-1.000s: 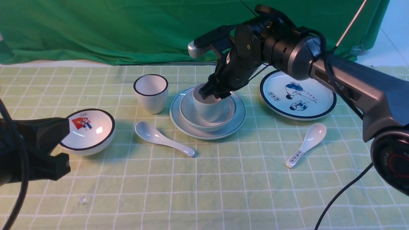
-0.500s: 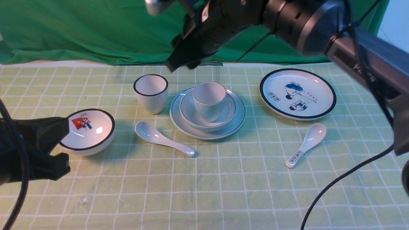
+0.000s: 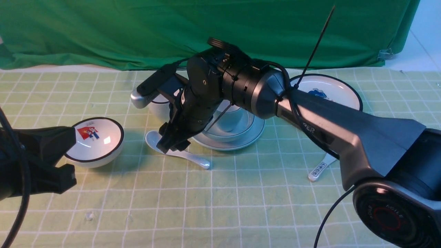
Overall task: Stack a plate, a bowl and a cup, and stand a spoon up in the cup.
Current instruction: Use the right arm to grab a blue soup spoon
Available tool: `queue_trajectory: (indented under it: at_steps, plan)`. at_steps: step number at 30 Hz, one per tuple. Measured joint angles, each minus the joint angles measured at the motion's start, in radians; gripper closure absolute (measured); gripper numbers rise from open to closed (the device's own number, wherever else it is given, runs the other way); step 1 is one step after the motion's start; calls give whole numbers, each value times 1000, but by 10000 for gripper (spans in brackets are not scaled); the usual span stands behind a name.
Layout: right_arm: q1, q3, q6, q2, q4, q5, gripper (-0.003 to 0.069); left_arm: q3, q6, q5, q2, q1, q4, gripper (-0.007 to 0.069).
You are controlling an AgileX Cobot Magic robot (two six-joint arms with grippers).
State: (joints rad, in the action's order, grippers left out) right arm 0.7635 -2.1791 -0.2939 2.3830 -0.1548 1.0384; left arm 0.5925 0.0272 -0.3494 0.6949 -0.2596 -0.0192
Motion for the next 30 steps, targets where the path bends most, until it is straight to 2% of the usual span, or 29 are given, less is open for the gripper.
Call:
queue_trajectory:
  at_steps: [9, 12, 14, 19, 26, 30]
  plan:
    - [15, 0, -9, 53, -2, -14, 183, 0, 0, 1, 0, 0, -3, 610]
    - [15, 0, -12, 66, -2, -17, 207, 0, 0, 1, 0, 0, -3, 610]
    - [15, 0, -13, 68, -2, -10, 253, 0, 0, 1, 0, 0, -3, 610]
    - [17, 0, -13, 68, -3, 64, 479, 0, 0, 1, 0, 0, -22, 610]
    - [17, 8, 11, 53, -26, 155, 481, 0, 0, -9, 0, 0, -66, 610]
    - [17, 89, -7, 0, -29, 173, 481, 0, 0, -19, 0, 0, -77, 610]
